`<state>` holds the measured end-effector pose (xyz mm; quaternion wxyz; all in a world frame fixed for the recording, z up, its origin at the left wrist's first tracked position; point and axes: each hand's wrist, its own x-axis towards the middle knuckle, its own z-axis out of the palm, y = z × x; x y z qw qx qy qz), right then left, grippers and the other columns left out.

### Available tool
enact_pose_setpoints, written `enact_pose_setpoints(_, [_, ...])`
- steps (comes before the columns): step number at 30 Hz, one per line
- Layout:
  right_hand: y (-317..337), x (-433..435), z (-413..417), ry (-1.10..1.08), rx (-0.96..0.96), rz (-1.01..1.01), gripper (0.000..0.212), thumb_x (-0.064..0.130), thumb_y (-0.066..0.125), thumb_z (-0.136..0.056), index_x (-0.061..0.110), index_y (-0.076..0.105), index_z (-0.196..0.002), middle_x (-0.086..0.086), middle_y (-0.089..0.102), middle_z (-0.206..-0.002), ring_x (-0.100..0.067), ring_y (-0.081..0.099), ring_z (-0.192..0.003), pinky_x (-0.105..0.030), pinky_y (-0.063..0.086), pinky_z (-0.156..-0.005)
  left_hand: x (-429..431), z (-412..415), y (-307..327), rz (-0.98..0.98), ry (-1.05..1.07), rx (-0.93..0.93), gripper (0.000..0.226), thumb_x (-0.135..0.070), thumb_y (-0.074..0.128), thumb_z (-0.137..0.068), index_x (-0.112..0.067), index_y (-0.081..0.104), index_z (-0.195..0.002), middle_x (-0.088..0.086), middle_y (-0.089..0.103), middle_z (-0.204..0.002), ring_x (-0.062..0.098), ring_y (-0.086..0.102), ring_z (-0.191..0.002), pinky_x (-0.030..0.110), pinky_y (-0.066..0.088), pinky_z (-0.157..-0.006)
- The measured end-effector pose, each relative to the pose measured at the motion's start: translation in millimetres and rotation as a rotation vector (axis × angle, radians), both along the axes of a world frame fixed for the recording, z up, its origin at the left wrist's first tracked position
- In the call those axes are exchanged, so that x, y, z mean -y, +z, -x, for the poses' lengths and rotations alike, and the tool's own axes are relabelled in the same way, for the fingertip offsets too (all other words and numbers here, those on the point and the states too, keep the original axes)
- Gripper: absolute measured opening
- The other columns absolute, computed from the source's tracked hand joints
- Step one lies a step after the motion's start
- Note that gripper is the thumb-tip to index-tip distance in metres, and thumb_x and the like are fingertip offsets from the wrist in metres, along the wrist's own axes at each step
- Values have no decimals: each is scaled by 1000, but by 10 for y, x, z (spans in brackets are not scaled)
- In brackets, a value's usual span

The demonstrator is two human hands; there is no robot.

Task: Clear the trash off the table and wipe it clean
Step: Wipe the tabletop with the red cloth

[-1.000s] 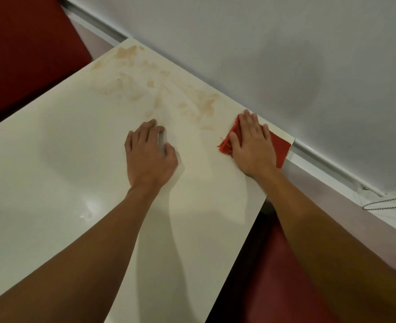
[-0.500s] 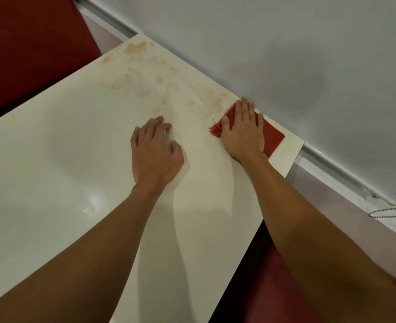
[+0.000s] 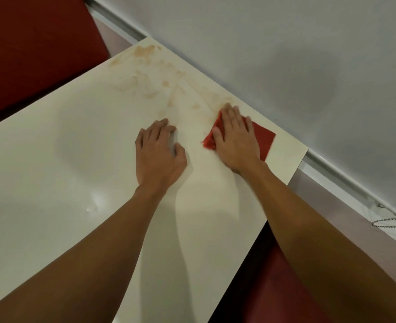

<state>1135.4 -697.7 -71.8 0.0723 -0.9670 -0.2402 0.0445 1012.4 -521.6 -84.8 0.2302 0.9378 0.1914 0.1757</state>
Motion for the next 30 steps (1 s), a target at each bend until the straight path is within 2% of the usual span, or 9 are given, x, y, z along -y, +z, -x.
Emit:
enact_pose_setpoints(2, [-5,278,175,154,28,2,66,51,13,-111,19,5,-168,4,-1,-176,-11,-6,-161,-43,2,-132,-1,0,-8,-2,-2,-1,46,-33,49,-90,-20,61,-133,-4,52,-153,17,40,-147,43,20,-127])
enact_pose_setpoints(3, [-16,405,185,160,36,9,65,51,15,-112,20,5,-168,5,0,-176,-10,-5,-161,-42,3,-132,-3,4,-13,-3,4,1,46,-32,49,-90,-20,61,-133,-4,52,-153,17,40,-147,43,20,-127])
enact_pose_setpoints(7, [-12,198,-192,-103,17,16,71,54,11,-109,15,4,-168,-1,0,-176,-16,-4,-162,-46,3,-131,-12,-2,-22,-10,8,14,45,-32,51,-91,-20,62,-133,-3,53,-153,18,41,-147,44,22,-126])
enact_pose_setpoints(9, [-19,-72,-317,-139,-1,-4,72,53,13,-108,12,5,-167,-3,1,-176,-17,-4,-162,-47,1,-131,-9,1,-28,-14,8,13,45,-31,52,-91,-20,62,-134,-4,52,-153,17,40,-147,44,22,-126])
enact_pose_setpoints(14, [-6,214,-134,150,17,16,67,53,14,-110,20,5,-168,5,0,-176,-11,-4,-161,-40,1,-132,-5,0,-55,-25,4,13,45,-31,53,-92,-19,62,-135,-3,52,-153,18,40,-148,44,23,-127])
enact_pose_setpoints(16, [-11,286,-234,68,24,20,67,52,14,-110,18,6,-168,4,1,-176,-12,-3,-161,-42,3,-132,-14,2,-60,-25,12,22,44,-30,55,-93,-19,62,-134,-3,53,-153,18,41,-148,44,23,-127])
enact_pose_setpoints(20, [0,-172,-496,-87,19,9,73,53,12,-107,11,7,-167,-4,2,-176,-17,-3,-162,-46,3,-131,-11,-5,-64,-16,18,34,44,-31,53,-91,-19,63,-133,-4,53,-153,17,41,-148,43,23,-126])
enact_pose_setpoints(25, [20,72,-188,202,12,3,67,52,15,-110,18,4,-168,3,0,-176,-10,-3,-161,-37,0,-131,-17,5,-54,-11,12,32,44,-30,53,-91,-19,63,-133,-4,53,-154,17,41,-148,43,23,-126])
enact_pose_setpoints(30, [-16,-6,-431,-49,26,9,71,53,12,-108,13,8,-167,-2,3,-176,-15,0,-162,-44,5,-131,-35,22,-51,17,10,35,45,-31,54,-91,-20,63,-133,-4,53,-154,16,41,-148,43,21,-127])
